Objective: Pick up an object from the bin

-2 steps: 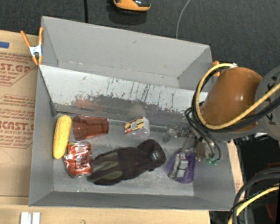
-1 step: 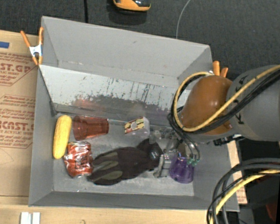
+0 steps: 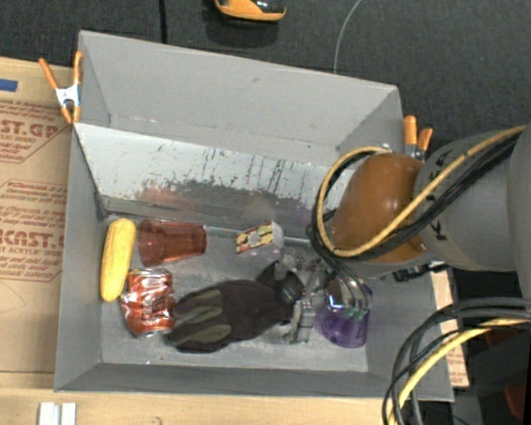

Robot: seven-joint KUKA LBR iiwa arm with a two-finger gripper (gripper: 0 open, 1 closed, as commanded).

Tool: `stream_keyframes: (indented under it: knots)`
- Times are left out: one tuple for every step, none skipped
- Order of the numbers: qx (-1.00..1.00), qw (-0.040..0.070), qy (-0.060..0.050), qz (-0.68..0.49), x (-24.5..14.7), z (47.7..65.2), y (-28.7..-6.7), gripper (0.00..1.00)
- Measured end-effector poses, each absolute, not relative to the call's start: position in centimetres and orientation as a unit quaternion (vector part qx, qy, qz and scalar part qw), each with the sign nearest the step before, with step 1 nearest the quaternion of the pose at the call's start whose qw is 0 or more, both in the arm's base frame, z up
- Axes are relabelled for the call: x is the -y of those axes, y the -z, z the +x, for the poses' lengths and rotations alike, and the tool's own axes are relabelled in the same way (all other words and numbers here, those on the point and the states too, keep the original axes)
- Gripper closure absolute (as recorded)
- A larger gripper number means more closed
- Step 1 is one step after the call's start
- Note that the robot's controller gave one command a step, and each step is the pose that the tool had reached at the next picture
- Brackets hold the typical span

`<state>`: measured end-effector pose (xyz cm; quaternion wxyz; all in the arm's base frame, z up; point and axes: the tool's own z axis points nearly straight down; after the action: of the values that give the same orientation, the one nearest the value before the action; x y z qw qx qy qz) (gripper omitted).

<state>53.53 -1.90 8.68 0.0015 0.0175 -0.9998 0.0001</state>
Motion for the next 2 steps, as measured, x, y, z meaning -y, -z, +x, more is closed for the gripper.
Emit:
stream_keyframes:
  knots:
    - [0.997,0.0,0.001,-0.073,1.5,53.7,-10.4,0.0]
    - [1.0,-0.001,0.0,0.007,0.4,54.1,-8.2,0.0]
